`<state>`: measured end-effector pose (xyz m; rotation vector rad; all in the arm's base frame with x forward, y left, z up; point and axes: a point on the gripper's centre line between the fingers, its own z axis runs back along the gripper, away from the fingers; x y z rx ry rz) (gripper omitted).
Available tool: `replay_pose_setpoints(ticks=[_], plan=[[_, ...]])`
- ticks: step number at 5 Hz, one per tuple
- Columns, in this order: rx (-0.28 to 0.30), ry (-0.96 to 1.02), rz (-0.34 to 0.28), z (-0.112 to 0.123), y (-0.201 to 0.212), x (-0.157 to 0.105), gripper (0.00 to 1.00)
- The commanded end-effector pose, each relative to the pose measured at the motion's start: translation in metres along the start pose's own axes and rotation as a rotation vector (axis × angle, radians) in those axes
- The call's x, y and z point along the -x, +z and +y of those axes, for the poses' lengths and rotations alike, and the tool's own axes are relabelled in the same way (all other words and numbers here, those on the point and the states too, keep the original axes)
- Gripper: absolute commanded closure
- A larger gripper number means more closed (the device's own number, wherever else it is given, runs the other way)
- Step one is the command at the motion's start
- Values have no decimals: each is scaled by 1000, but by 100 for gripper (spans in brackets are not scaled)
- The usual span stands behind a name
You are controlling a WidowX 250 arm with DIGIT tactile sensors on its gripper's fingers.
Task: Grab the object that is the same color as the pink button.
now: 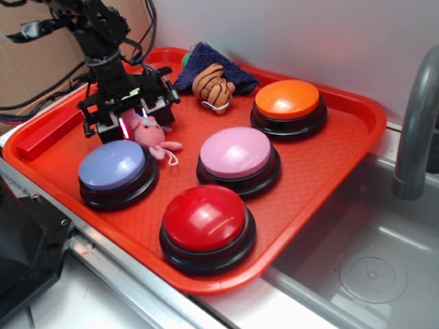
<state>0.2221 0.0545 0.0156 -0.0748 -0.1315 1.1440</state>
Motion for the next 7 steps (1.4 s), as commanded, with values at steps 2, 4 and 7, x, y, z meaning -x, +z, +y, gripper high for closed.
replay_pose_setpoints(ticks=[2,4,7], plan=[[73,-322,-22,9,65,-14,100],[-10,-725,-26,4,139,-5,100],[-4,-958,28,2,162,13,100]])
